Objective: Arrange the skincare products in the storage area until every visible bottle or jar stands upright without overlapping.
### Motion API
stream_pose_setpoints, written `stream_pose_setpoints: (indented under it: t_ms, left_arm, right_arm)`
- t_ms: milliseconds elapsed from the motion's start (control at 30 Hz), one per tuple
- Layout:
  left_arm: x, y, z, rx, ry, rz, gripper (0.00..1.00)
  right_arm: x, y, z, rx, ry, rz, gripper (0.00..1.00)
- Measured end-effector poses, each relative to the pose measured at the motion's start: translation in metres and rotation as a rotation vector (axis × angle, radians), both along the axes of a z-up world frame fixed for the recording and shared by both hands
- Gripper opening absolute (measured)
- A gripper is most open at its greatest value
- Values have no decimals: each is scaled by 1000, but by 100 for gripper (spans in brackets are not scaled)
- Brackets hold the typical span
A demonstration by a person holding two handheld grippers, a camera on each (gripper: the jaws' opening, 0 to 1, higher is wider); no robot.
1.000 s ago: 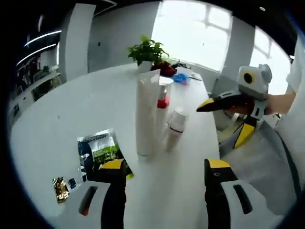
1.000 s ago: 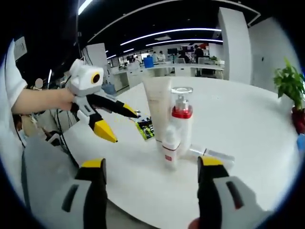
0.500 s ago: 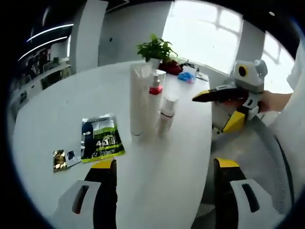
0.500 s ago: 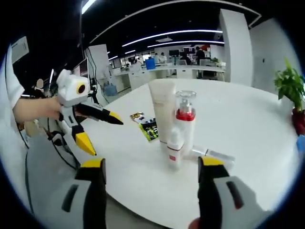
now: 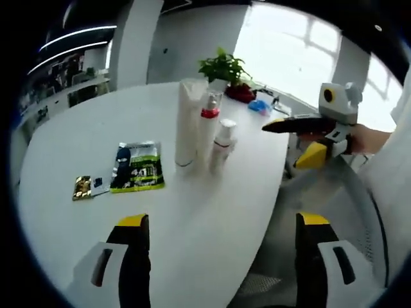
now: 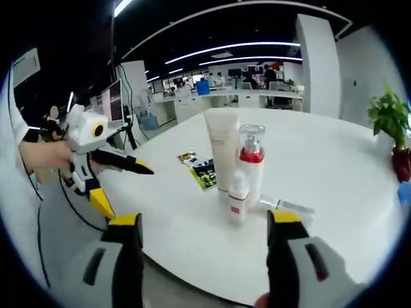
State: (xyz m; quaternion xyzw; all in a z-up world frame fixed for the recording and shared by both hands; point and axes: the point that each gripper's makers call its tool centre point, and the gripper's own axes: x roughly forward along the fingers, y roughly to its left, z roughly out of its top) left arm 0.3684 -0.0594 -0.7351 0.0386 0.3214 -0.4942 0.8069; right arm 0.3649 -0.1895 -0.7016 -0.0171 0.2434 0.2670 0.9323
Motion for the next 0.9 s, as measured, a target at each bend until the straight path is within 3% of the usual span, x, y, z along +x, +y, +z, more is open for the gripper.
stream_pose_setpoints:
  t_ms: [433,900]
  left_arm:
    - [-12,30,9,-4,-15,90,96]
    - [-14,31,11,-22,-3,85,97]
  right_arm:
    - [-11,-4,2,0,-4,-37,80]
    - [-10,-19,5,-42,-11,-71,80]
